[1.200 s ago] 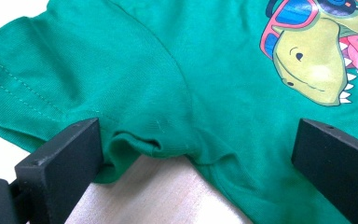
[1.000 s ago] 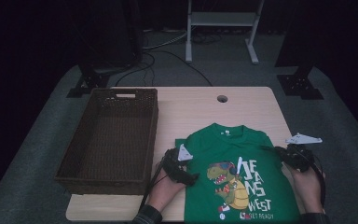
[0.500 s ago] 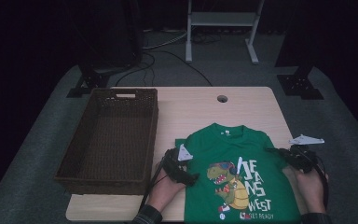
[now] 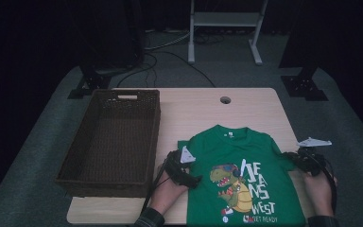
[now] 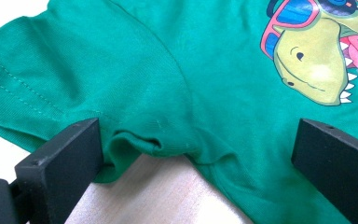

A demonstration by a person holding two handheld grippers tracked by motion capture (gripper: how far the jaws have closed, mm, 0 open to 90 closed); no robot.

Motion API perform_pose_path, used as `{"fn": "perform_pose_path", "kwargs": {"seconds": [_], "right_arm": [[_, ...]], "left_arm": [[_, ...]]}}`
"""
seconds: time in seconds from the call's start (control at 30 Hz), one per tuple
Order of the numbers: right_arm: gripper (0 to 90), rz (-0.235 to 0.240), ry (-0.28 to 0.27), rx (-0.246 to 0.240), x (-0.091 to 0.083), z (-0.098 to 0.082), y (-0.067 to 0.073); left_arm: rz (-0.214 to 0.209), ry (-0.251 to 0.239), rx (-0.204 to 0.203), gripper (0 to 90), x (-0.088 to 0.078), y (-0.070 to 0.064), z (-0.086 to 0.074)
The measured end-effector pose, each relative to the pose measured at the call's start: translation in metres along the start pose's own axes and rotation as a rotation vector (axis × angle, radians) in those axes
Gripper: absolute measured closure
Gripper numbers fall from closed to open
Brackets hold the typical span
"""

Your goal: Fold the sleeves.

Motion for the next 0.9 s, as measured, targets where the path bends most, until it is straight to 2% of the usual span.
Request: {"fn": "perform_pose_path", "kwargs": {"seconds": [0.2,0.33,0.4,0.67,0.73,0.8,0.87,0.9], "right_arm": [[87.5,0.0,0.003,0.031,0.001,-0.005,-0.009],[86.2,-0.051,0.01,0.04,0.0,-0.007,-0.016],[83.6,-0.051,0.003,0.054,-0.001,-0.008,-0.019],[57.1,-0.07,-0.04,0.08,-0.009,-0.003,-0.023],[47.9,-0.042,-0.062,0.077,-0.012,0.001,-0.019],[39.1,0.009,-0.074,0.067,-0.015,0.005,-0.011],[25.9,0.063,-0.074,0.043,-0.016,0.007,0.0],[22.5,0.078,-0.067,0.031,-0.016,0.008,0.005]], "left_arm": [[0.0,0.0,-0.001,1.2,0.0,0.0,0.0],[0.0,0.0,-0.001,1.2,0.0,0.0,0.0],[0.0,0.0,0.0,1.2,0.0,0.0,0.0],[0.0,0.0,0.0,1.2,0.0,0.0,0.0],[0.0,0.0,0.0,1.2,0.0,0.0,0.0],[0.0,0.0,-0.001,1.2,0.0,0.0,0.0],[0.0,0.0,0.0,1.2,0.0,0.0,0.0],[0.0,0.0,0.0,1.2,0.0,0.0,0.0]]}}
Point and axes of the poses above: each handheld gripper's, and its own axes: x roughly forward along the jaws, z roughly out of its top, y roughly to its left, the point moved 9 cm from there along x, roughly forward along the jaws
